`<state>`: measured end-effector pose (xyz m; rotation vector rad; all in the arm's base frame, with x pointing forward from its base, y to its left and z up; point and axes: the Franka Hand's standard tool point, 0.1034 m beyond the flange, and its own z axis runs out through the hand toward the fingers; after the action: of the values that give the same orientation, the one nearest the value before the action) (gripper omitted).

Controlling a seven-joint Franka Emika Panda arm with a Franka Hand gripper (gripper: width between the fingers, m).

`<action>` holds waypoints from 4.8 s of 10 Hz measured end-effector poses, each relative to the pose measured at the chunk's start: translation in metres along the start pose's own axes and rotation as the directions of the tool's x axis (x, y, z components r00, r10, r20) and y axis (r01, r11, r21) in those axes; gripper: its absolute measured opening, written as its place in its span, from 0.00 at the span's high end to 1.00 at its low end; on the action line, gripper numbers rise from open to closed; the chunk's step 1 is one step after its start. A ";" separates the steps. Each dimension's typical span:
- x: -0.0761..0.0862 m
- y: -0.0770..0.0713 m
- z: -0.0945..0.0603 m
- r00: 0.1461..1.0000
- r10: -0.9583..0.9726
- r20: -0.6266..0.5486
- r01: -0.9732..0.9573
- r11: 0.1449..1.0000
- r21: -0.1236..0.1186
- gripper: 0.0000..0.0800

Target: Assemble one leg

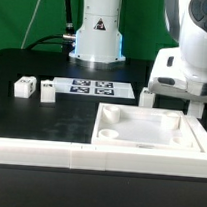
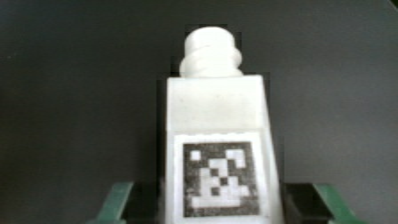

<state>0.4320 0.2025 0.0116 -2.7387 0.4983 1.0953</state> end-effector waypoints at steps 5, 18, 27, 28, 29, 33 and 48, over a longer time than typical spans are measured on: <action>-0.007 0.015 -0.034 0.999 -0.043 0.008 0.042 0.999 0.021 0.64; 0.008 0.048 -0.149 0.716 -0.241 -0.655 0.240 0.966 -0.093 0.64; 0.025 0.042 -0.176 0.322 -0.351 -0.879 0.342 0.909 -0.238 0.64; 0.029 0.042 -0.181 0.306 -0.364 -0.880 0.345 0.904 -0.254 0.64; 0.028 0.042 -0.179 0.308 -0.365 -0.879 0.346 0.903 -0.254 0.64; 0.034 0.040 -0.189 0.204 -0.353 -0.913 0.342 0.899 -0.272 0.64; 0.100 0.013 -0.198 0.121 -0.394 -0.911 0.346 0.877 -0.333 0.64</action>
Offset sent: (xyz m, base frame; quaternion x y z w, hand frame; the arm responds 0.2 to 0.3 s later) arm 0.0036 -0.0366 0.0380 0.0065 -0.0236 -0.0753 0.9969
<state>0.6223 0.1142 0.0857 -2.9361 -0.1925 -0.9387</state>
